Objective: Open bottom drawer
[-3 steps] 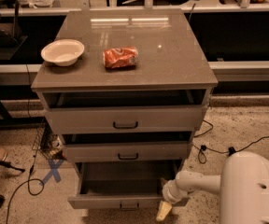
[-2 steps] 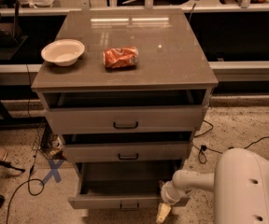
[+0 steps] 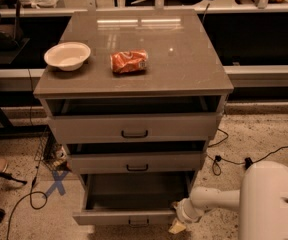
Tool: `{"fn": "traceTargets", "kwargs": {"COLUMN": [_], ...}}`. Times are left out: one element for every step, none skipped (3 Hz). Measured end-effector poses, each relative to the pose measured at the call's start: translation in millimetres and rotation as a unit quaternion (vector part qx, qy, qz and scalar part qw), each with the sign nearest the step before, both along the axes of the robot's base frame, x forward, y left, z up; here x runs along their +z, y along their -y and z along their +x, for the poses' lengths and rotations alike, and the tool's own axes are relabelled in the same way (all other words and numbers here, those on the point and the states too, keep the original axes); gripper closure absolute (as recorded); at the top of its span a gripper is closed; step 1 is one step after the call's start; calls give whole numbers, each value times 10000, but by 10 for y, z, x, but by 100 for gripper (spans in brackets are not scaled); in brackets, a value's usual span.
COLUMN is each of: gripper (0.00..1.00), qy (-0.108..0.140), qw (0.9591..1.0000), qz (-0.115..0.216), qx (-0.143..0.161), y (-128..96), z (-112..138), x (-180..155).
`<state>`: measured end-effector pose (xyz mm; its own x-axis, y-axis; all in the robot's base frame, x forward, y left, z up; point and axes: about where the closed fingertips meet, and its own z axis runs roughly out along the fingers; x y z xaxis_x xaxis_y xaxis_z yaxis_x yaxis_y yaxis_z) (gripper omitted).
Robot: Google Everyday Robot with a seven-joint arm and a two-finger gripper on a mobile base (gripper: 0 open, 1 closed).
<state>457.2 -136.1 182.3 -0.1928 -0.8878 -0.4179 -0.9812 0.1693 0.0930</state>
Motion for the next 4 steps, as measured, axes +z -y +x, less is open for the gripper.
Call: {"fn": "traceTargets", "kwargs": {"gripper": [64,95,100,82], "qy": [35,16,-19,-33], "qw": [9999,9998,9993,9993], "qz": [0,38,96,100], "qx": [-128,-218,-356,-353], "y": [81,131,210,203], "z": [-175,-305,-506,-521], "x": [82,92,80,71]}}
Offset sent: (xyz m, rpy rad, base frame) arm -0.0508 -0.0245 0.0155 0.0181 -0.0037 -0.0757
